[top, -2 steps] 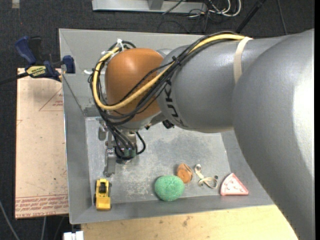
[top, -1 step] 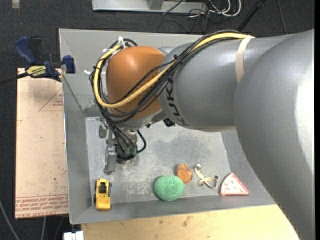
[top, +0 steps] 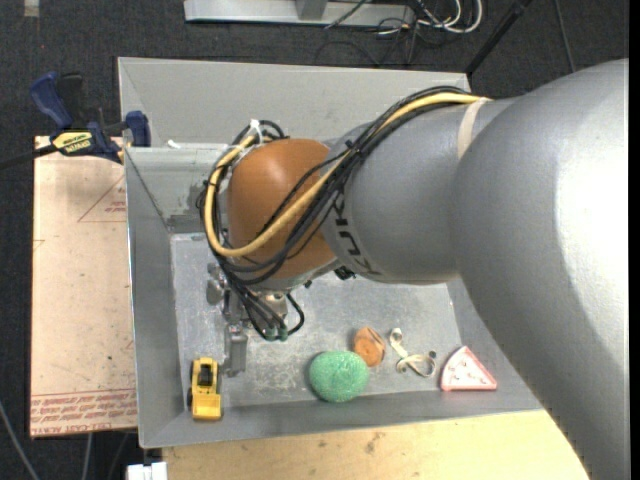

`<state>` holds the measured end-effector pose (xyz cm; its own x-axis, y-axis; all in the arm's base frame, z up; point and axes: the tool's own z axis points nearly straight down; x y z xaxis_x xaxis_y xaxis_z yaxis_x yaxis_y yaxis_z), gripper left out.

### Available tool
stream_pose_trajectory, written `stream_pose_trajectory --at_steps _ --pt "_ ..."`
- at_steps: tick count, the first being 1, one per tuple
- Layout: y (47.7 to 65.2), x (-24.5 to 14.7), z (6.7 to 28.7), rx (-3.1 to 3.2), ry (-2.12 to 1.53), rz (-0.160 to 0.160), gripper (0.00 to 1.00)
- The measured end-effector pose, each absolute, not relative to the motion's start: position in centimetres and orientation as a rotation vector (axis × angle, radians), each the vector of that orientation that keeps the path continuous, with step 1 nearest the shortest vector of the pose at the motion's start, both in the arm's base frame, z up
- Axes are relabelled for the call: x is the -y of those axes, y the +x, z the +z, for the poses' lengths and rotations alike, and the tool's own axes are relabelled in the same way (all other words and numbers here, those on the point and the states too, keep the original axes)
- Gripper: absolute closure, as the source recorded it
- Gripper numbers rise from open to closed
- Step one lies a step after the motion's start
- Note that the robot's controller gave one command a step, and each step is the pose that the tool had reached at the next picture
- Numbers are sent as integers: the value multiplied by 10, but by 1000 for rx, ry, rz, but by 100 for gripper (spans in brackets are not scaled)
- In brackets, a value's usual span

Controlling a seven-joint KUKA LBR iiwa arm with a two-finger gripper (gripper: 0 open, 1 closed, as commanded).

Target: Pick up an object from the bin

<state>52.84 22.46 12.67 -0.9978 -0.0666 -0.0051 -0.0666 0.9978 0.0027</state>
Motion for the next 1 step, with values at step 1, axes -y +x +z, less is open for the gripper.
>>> stream_pose_trajectory --at_steps 1 --pt "516 -222 76 -3136 -144 1 0"
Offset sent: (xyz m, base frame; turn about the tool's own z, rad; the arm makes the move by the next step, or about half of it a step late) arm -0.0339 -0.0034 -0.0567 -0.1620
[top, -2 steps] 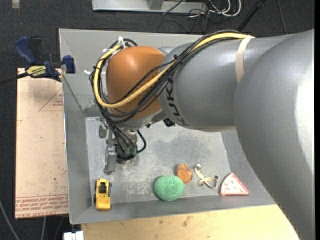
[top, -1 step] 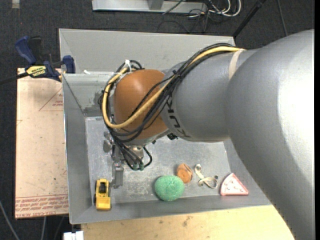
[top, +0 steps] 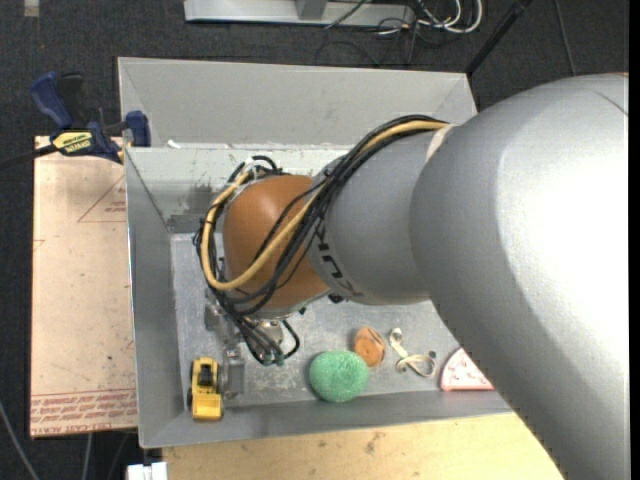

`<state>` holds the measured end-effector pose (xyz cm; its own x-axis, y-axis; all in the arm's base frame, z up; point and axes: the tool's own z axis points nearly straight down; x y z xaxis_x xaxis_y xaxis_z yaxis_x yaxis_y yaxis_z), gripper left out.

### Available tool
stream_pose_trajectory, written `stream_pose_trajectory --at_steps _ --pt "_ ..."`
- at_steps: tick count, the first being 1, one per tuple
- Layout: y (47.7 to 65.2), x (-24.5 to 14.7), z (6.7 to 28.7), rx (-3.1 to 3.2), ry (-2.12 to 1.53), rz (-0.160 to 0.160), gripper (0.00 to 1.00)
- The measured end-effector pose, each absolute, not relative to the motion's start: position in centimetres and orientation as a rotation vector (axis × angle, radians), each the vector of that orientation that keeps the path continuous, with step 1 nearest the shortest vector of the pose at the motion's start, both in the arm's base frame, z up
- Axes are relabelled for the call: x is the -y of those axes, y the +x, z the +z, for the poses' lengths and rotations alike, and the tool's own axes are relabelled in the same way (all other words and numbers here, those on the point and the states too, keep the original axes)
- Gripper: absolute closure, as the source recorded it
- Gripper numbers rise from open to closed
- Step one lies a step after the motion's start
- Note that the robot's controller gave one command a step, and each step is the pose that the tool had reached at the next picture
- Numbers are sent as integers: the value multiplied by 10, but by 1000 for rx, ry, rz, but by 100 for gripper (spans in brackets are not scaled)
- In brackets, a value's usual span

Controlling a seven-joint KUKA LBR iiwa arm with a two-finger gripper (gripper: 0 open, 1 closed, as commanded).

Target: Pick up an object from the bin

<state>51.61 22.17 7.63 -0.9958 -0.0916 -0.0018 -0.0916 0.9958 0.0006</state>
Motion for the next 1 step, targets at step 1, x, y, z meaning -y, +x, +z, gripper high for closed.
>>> stream_pose_trajectory --at_steps 1 --pt "500 -222 68 -3118 -338 3 0"
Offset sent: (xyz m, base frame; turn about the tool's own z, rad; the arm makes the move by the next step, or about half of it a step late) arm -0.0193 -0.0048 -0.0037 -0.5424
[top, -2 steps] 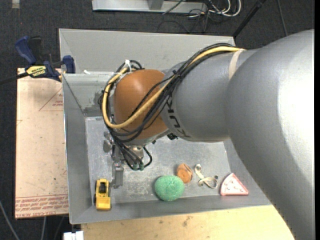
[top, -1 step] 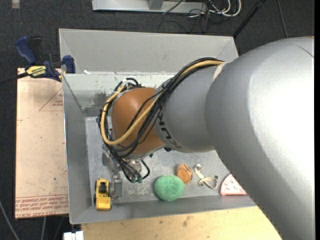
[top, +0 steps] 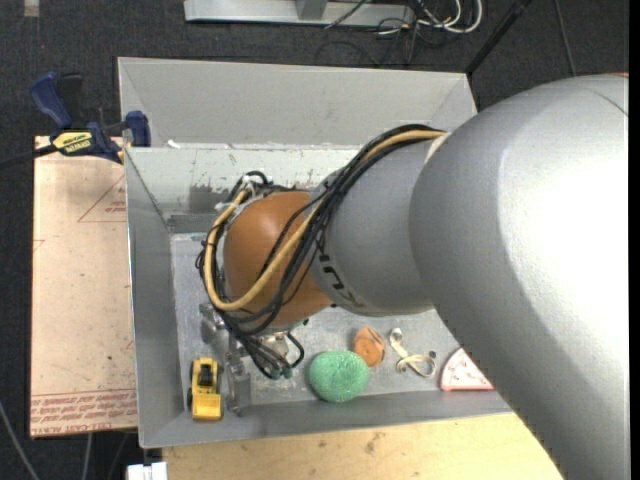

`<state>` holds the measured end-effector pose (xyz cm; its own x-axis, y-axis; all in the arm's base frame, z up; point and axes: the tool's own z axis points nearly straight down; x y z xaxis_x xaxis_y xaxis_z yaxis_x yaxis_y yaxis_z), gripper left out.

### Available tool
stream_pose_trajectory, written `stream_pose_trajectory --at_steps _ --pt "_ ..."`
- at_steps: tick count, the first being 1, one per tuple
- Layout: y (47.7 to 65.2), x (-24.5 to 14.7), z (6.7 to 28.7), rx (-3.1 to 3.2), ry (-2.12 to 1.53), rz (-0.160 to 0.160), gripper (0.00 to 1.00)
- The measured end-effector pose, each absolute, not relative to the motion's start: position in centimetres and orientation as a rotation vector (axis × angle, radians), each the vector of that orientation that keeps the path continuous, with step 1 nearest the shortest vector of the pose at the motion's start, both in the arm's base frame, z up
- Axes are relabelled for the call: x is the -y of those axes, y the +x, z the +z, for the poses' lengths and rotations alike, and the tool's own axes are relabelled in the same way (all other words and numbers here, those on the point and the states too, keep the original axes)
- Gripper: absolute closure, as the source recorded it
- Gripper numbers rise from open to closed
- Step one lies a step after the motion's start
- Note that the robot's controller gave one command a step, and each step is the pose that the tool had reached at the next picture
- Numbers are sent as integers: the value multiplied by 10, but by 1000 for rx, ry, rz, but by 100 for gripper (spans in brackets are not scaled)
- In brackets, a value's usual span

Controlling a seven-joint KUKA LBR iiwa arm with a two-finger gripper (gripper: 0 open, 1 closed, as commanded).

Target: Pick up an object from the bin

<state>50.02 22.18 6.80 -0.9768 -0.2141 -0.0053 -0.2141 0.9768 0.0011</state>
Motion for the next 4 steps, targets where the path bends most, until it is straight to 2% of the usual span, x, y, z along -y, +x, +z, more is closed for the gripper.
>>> stream_pose_trajectory --at_steps 1,2,3,4 --pt "494 -221 71 -3089 -520 4 0" --pt "492 -231 71 -2925 -1119 3 0" --pt "490 -238 72 -2850 -1308 3 0" --pt "489 -252 71 -3011 -887 4 100"
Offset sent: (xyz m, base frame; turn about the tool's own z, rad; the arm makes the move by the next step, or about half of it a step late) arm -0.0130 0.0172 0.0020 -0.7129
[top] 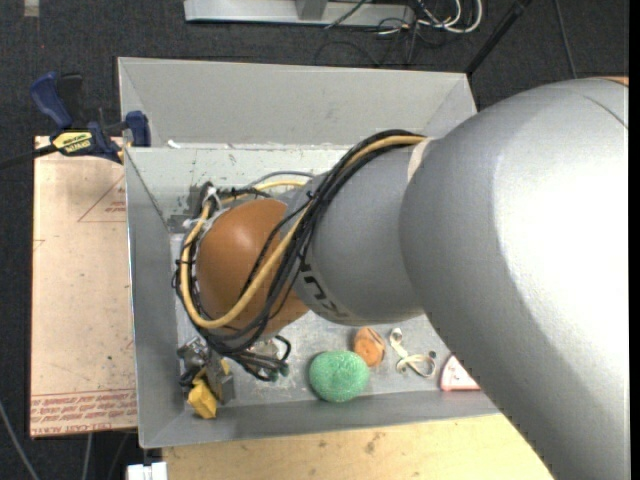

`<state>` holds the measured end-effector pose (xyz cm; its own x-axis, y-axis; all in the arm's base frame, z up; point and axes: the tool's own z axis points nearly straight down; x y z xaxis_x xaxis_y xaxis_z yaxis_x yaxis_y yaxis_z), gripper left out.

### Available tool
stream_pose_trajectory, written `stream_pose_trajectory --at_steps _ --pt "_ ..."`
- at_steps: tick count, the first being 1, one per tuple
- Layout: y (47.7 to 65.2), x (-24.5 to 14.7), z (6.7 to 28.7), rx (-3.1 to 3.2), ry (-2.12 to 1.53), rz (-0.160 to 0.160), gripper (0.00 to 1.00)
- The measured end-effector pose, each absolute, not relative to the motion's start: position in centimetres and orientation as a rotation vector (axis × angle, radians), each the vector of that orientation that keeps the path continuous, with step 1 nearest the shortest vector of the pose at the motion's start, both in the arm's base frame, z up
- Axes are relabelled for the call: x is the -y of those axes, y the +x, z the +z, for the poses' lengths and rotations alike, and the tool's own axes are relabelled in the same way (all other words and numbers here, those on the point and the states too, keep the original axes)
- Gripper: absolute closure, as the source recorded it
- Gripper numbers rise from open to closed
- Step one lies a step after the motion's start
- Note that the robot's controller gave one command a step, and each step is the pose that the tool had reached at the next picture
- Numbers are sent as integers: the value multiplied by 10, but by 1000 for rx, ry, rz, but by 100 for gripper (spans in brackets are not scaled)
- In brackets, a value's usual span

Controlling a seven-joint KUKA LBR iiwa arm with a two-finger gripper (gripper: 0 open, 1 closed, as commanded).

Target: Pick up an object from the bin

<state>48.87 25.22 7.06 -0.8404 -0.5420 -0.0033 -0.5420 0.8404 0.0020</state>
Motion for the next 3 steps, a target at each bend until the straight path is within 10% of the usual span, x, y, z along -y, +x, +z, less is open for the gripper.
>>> stream_pose_trajectory --at_steps 3 --pt "489 -202 80 -2982 -979 3 100"
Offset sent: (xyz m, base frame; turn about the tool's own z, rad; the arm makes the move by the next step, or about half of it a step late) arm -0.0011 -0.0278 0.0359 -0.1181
